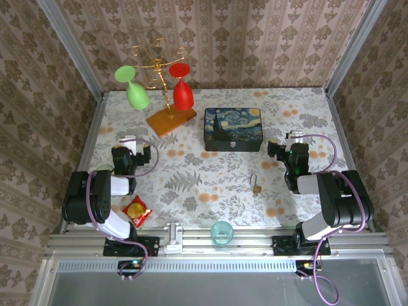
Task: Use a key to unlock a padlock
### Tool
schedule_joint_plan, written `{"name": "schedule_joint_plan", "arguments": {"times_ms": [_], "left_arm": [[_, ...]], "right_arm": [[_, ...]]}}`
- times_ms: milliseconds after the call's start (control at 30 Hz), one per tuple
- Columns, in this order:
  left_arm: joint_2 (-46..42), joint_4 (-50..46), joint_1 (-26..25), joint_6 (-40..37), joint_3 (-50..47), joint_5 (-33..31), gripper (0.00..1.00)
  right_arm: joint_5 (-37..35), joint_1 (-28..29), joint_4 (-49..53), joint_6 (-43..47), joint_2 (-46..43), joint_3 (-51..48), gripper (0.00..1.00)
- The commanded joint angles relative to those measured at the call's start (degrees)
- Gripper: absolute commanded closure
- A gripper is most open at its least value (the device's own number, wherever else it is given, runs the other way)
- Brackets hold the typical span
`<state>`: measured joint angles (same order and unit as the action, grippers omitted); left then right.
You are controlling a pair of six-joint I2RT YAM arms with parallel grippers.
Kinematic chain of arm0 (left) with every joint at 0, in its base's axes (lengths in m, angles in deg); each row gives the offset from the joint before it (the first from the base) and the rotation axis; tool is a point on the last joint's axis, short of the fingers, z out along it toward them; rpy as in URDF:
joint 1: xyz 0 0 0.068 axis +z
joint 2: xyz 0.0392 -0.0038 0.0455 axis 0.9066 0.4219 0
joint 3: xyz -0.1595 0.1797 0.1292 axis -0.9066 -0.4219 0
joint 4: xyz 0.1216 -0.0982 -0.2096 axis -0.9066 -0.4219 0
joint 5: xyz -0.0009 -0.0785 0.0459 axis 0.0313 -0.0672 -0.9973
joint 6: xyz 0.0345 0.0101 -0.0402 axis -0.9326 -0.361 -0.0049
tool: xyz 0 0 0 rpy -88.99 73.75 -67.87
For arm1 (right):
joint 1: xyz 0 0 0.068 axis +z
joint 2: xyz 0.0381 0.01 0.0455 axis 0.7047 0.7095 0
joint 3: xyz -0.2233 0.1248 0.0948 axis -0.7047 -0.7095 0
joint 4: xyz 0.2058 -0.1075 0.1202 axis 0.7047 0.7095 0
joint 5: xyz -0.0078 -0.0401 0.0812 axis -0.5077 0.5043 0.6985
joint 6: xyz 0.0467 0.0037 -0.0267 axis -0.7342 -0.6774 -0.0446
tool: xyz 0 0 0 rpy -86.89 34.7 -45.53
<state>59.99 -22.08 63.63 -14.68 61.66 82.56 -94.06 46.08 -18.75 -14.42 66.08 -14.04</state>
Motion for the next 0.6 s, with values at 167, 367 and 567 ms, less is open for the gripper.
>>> {"name": "schedule_joint_plan", "arguments": {"times_ms": [167,367,567], "left_arm": [[0.01,3.23,-1.62,-1.12,0.26,-4.96,0.0],[0.15,2.96,-1.92,-1.58,0.42,-4.51,0.0],[-0.13,1.31,-0.01,-0.67,1.11,-0.45,0.0]], "right_arm": [[-2.19,0.39,-0.42,1.57,0.43,0.93,0.0],[-2.2,0.39,-0.34,1.47,0.43,1.01,0.0],[-2.18,0.39,-0.34,1.55,0.42,1.06,0.0]]}}
